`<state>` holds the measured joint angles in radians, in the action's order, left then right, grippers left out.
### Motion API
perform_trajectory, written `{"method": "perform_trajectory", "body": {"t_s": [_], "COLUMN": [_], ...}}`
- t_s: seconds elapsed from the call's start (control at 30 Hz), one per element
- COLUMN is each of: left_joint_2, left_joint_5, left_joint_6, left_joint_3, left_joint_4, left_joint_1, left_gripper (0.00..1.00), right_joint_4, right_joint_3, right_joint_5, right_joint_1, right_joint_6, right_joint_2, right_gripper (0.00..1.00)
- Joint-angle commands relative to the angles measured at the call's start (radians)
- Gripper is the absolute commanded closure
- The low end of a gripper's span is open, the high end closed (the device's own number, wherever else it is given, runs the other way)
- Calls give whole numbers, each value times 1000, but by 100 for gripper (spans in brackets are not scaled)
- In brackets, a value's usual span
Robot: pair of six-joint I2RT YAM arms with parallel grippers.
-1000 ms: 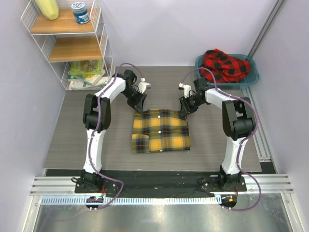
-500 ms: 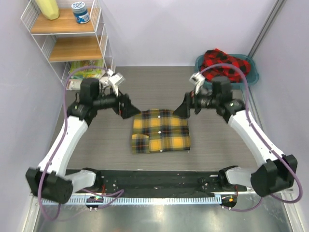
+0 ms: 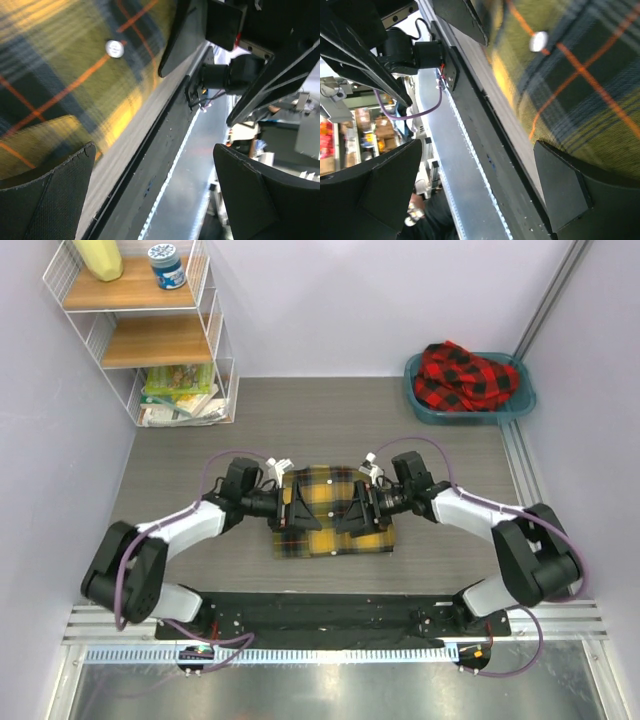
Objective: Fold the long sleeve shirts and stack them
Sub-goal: Fold the shirt
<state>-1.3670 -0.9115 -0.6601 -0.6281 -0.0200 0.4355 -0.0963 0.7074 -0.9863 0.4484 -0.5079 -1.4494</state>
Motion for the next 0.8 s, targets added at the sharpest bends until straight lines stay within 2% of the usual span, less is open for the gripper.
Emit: {"method": "perform_trajectory", "body": {"t_s": [0.0,0.1,0.13,0.3,0.37,0.4,0.47,0.53,0.63,0.77], "left_joint_2": [-148,-281,-305,-380,-330,-296,-169,-104,-109,-259], "left_joint_5": [-23,-30,-26,-29,-114,-144,-185,-159,-139,-76], "left_joint_6": [-53,-36,-33,17,80,171,276,344,311,206], "left_joint_3": [10,2,1,-30,-62,-76,-133,-215,-292,-430], "left_joint_4": [-133,-130,-130,-38,17,126,242,326,319,211], "left_joint_1": [-29,-66,-73,-132,-133,-133,-133,-133,-129,-126], "left_gripper": [0,1,1,2,4,5,7,7,7,8], "right_joint_4": [56,-26,-86,-218,-296,-328,-449,-512,-464,-356], "right_joint_3": [-66,-74,-71,-25,-8,18,87,147,269,365], "right_joint_5": [-28,-28,-9,60,57,46,-1,-12,-9,40], "right_joint_1": [-63,-146,-163,-238,-238,-238,-234,-235,-235,-235], "right_joint_6": [11,93,155,262,325,351,426,459,416,338], "right_joint_2": [-89,-195,-222,-348,-313,-284,-221,-129,-97,-196], "right_gripper": [0,0,0,0,0,0,0,0,0,0]}}
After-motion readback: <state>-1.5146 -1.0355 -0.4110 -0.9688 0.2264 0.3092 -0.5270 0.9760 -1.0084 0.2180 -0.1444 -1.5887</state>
